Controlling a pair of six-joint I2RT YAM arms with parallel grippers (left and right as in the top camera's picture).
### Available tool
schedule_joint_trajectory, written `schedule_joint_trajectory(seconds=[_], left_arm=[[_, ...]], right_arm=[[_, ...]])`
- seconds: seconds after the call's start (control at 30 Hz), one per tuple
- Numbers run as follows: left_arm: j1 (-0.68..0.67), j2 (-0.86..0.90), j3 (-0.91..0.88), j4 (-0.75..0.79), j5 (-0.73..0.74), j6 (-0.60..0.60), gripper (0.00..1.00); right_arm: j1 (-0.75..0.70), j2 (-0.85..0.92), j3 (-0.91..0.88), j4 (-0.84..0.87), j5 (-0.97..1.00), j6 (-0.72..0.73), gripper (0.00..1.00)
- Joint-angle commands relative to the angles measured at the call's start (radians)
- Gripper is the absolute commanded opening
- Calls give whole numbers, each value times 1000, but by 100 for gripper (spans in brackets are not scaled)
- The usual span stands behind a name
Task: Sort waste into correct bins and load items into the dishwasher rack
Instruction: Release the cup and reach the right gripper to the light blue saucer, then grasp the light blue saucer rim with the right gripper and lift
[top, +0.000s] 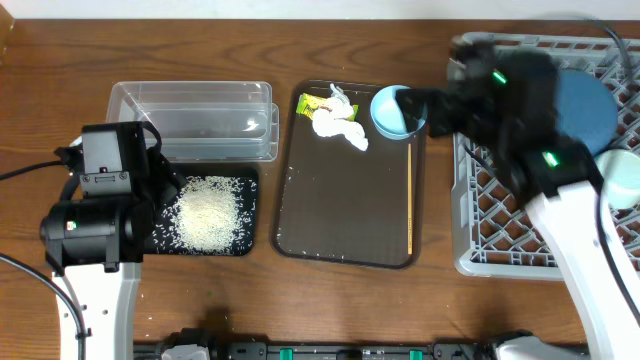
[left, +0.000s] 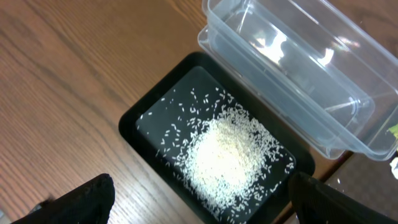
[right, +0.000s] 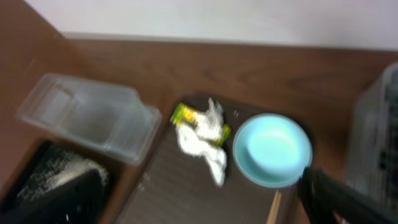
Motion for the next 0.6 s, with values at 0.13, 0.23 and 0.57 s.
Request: schedule_joint_trajectory(seconds=[0.13, 0.23, 0.57], left_arm=[[5, 5, 12, -4, -23, 2, 91], [5, 5, 12, -4, -23, 2, 91], [5, 5, 12, -4, -23, 2, 91]], right_arm=[[90, 450, 537, -295, 286, -196, 99], [96, 618, 673, -381, 286, -212, 99], [147, 911, 715, -412, 280, -211, 89]])
